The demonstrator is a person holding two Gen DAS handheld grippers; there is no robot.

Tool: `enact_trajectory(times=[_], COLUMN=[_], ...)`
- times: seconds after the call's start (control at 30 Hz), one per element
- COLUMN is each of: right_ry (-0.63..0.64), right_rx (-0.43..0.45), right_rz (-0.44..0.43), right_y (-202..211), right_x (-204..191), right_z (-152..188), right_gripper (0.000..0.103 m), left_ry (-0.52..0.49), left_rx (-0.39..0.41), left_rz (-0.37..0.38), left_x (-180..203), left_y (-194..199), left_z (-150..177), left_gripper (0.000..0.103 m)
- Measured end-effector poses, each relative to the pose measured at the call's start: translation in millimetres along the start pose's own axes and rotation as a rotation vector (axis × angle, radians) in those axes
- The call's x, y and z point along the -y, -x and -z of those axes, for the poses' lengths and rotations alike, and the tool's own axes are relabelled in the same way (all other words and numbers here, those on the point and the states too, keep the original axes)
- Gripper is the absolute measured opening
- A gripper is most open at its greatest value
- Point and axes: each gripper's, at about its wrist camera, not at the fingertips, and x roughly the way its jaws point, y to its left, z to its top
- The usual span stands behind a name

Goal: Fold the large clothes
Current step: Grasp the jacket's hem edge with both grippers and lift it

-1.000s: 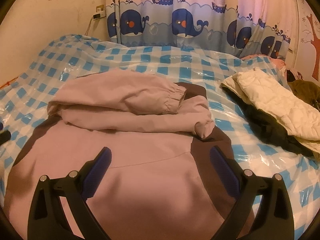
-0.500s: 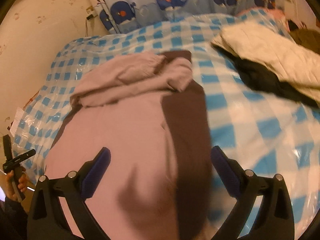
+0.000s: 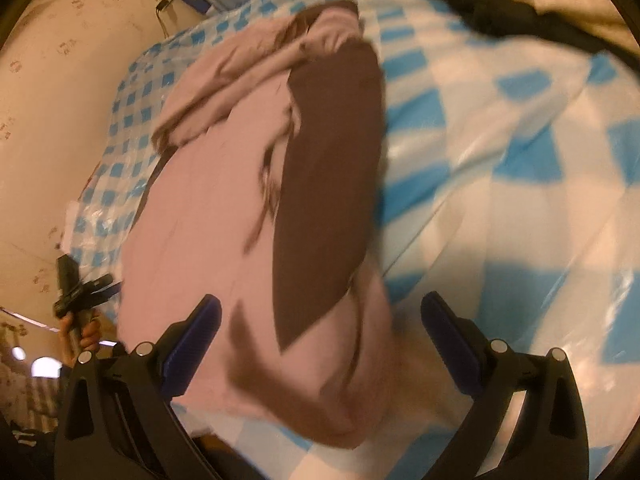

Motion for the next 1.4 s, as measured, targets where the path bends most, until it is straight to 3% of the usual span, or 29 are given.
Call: enact_trajectory(times=[0.1,0.2,0.33,0.6,0.67,0.7,0.73,0.77,0.8,0.83,0.9,1.03,1.13,1.4], right_ry=[0.016,0.035,0.053,0.046,0.064,0.077,0.097,0.101,0.098,0.108,0.107,0.070,0.053,0.068], right_rx=[-0.035,-0.050,-0.053,-0.067,-0.081,-0.085,-0.088,-0.078,-0.066,-0.059,-0.033,0.051,0.096,0.143], right_rz=[-0.036,-0.036,-0.057,-0.104,-0.098,-0.096,-0.089,-0.090,-0.102,-0.106,-0.120,-0.218,-0.271,-0.390], right_y=[-10.0,-18.5,-19.9,-20.0,-23.7,-24.6,-25.9,-25.7,-25.9,-25.7,-22.7,-5.5,6.1,42.4], right_x=[-3.5,-7.5,-9.9,2.5,0.8,-1.0,-3.7,-5.4,-7.6,-11.7,-17.6,-24.8,-29.2,-49.8], right_z=[7.7,11.9,13.5,14.3,14.1,14.1,14.0,14.1,14.5,15.5,16.8,15.9,15.6,35.0], right_gripper=[0.096,0.096,0.097,0.096,0.089,0.074,0.050,0.043,0.033,0.030,0.027,0.024,0.023,0.022], left_ry=[0.000,0.016,-0.028,-0.027,-0.034,-0.042,-0.053,-0.063,-0.056,-0.049,-0.029,-0.037,-0.018,-0.050], left_rx=[-0.027,-0.100,-0.162,-0.181,-0.185,-0.186,-0.185,-0.178,-0.170,-0.161,-0.123,-0.069,-0.022,0.044], left_rz=[0.001,0.061,0.042,0.029,0.018,0.018,0.028,0.037,0.043,0.053,0.099,0.135,0.205,0.291], left_x=[3.1,7.7,25.4,33.2,35.9,39.9,40.5,42.3,41.5,37.8,33.0,44.5,48.5,58.3], left_y=[-7.3,-19.9,-36.1,-46.7,-48.9,-49.1,-48.1,-46.4,-43.4,-39.2,-27.2,-9.9,7.4,62.3], left_z=[6.7,14.3,26.9,36.6,36.7,37.7,39.0,40.5,40.9,40.4,37.5,34.6,30.2,37.3], left_gripper=[0.092,0.092,0.092,0.092,0.092,0.092,0.088,0.079,0.059,0.035,0.017,0.012,0.011,0.010])
